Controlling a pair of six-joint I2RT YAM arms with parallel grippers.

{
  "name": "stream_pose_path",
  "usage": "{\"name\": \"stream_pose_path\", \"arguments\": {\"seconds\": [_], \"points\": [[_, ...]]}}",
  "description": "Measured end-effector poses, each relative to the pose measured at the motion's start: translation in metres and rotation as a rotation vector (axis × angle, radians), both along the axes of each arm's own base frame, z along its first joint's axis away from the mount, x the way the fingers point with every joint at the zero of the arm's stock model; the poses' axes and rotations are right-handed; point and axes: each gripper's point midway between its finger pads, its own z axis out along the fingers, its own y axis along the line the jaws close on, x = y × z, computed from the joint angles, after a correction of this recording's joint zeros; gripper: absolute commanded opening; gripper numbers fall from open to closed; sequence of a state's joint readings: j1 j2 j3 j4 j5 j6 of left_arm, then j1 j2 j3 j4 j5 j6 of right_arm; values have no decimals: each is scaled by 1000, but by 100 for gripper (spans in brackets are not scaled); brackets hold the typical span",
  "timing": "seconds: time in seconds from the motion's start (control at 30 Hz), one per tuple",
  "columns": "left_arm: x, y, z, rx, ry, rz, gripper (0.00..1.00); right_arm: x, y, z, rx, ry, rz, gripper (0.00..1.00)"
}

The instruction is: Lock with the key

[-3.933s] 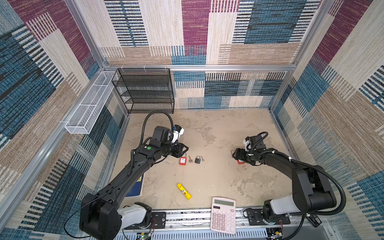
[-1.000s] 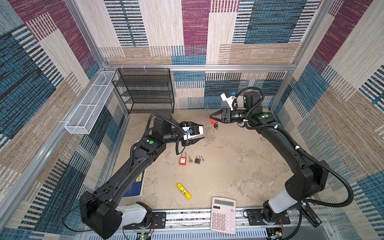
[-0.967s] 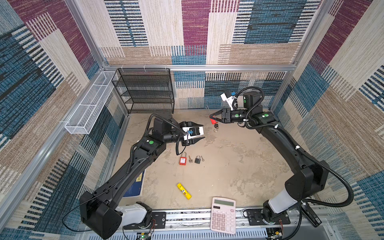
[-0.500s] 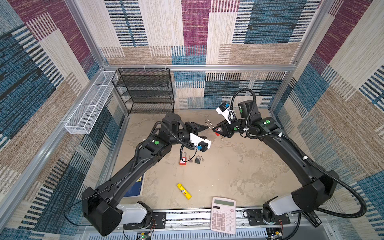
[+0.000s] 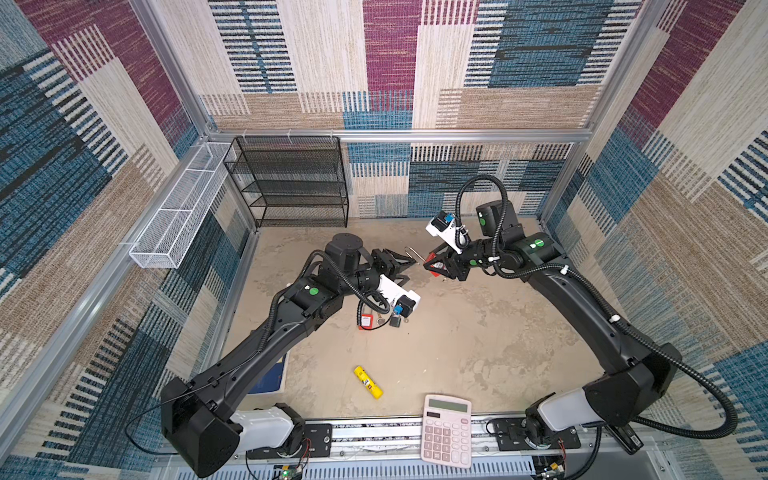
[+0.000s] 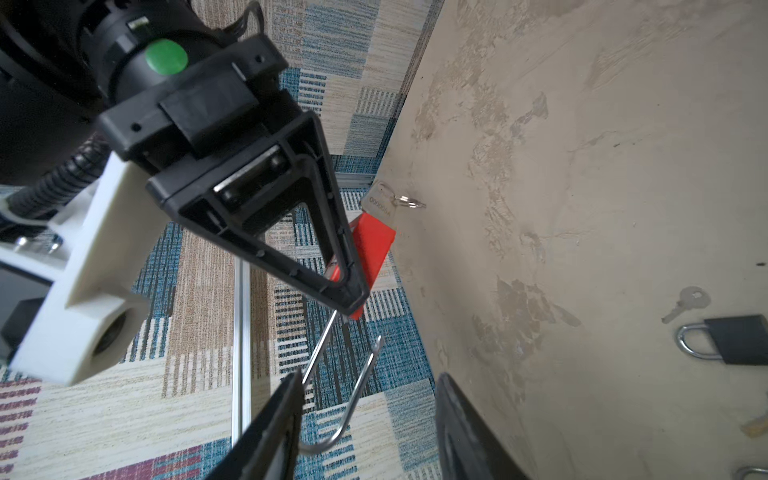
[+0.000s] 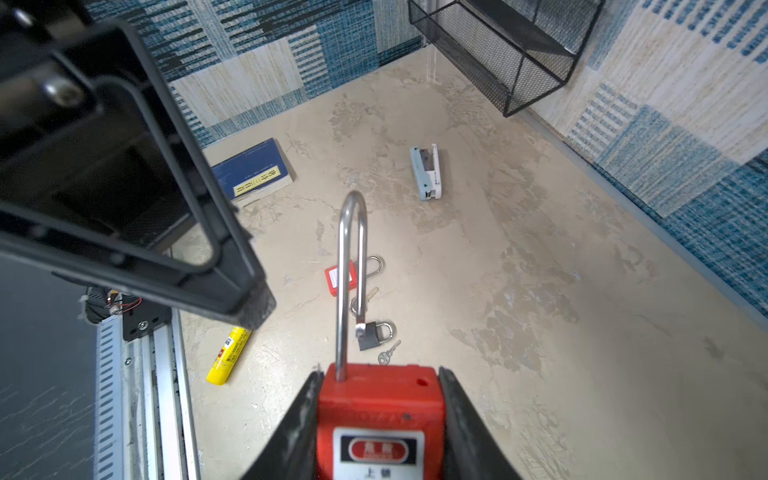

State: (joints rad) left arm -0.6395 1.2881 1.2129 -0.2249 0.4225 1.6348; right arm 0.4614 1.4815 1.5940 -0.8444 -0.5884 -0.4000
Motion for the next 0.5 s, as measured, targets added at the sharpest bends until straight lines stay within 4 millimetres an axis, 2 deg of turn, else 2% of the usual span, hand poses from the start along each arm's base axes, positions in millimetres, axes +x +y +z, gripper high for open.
{"name": "stream_pose_path", "arguments": {"seconds": [0.13, 0.23, 0.5], "points": [[-2, -6, -6, 22, -32, -25, 51, -5, 5, 4, -6, -16, 31, 31], [2, -8, -9, 27, -67, -17, 51, -9, 8, -3, -33, -7, 47, 31], [10, -11, -2, 8, -132, -1, 50, -16, 9, -10, -67, -1, 74, 30]]}}
